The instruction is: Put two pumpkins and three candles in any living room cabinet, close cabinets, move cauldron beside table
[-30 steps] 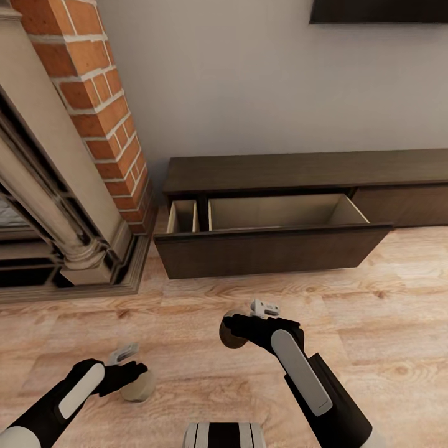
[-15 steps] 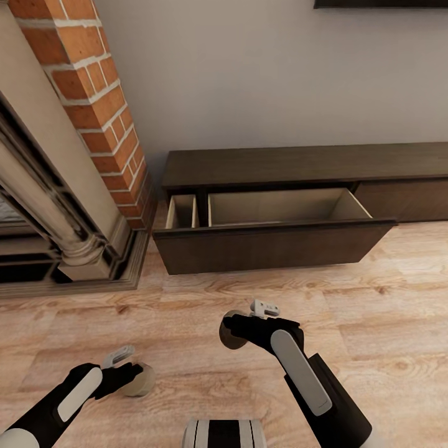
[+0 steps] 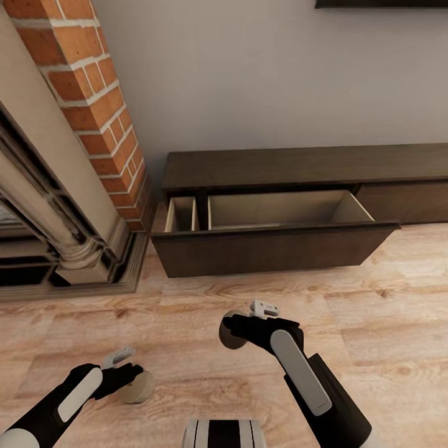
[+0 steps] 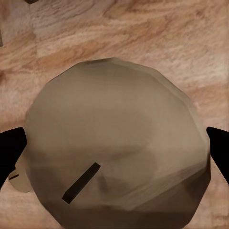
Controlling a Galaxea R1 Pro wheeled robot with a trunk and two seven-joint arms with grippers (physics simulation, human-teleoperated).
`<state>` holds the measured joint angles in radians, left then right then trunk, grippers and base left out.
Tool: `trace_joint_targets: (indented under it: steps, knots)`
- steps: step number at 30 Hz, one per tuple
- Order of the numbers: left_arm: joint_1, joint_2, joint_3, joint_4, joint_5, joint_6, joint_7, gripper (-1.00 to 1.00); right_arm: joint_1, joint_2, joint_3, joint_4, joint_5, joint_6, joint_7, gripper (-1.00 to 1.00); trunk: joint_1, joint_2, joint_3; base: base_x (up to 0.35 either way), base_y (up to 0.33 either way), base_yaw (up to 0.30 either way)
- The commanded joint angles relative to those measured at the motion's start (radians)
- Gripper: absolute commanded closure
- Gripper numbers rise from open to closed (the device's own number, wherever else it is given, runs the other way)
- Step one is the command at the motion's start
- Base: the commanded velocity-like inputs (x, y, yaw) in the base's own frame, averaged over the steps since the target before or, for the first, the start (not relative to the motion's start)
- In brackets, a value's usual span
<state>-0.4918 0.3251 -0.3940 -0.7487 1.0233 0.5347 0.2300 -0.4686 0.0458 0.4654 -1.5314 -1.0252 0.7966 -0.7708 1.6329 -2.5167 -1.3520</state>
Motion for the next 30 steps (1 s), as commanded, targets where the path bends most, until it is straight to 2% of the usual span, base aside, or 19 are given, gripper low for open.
trace_joint_targets:
  steps: [1,30]
  knots:
    - [-0.001,0.001,-0.005,-0.002,0.011,0.000,0.009,-1.00,-0.001,0.000,0.000,-0.001,-0.009,0.001,-0.010,1.00,0.000,0.000,-0.001,0.049,0.000,0.000]
    - [-0.001,0.002,-0.005,-0.001,0.011,-0.001,0.009,-1.00,-0.001,-0.001,0.000,-0.002,-0.009,0.002,-0.010,1.00,0.000,-0.001,-0.005,0.058,0.028,0.000]
